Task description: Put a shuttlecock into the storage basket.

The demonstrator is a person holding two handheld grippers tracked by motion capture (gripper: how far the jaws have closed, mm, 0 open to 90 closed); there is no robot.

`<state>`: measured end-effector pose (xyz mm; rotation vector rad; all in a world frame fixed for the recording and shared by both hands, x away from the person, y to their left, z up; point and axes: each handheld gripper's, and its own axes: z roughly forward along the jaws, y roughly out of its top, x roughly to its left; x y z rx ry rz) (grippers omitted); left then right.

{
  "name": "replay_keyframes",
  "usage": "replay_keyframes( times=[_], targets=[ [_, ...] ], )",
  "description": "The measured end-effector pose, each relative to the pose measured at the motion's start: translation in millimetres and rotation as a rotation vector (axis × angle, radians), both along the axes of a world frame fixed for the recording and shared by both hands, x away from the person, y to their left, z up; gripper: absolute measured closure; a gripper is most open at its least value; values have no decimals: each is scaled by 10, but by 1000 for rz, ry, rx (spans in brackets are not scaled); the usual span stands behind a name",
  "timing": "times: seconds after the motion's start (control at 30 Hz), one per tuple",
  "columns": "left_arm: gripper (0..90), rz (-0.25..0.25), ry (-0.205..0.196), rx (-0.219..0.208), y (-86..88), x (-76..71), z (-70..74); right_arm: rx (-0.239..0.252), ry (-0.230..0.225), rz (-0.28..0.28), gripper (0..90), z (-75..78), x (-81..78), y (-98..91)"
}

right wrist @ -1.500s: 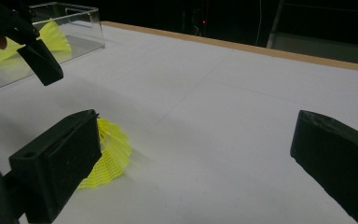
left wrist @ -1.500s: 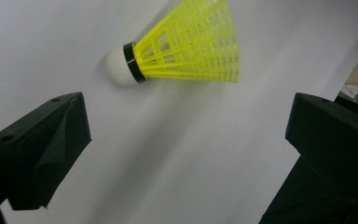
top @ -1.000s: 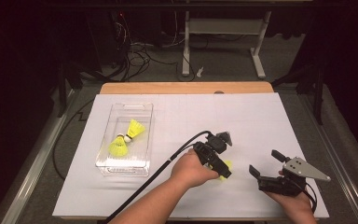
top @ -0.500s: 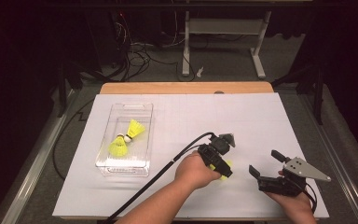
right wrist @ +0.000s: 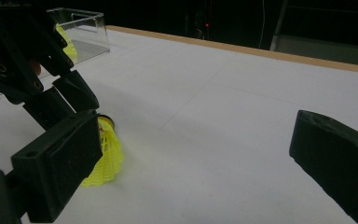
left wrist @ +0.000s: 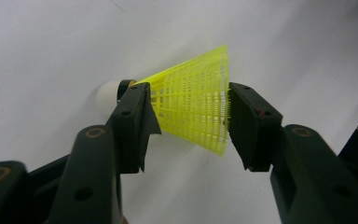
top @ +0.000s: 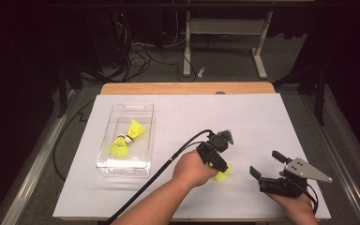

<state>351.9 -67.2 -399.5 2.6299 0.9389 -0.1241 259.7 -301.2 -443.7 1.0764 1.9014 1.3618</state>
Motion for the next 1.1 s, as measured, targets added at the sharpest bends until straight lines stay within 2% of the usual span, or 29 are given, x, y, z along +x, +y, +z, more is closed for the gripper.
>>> replay_keyframes(
  times=[0.4,1.1],
  targets=[
    [666,3,-14,22,85,19,28,-4,1,1,27,-2,3,1],
    [794,4,-29,23,222,55,121,-4,0,5,27,1,1,10]
  ],
)
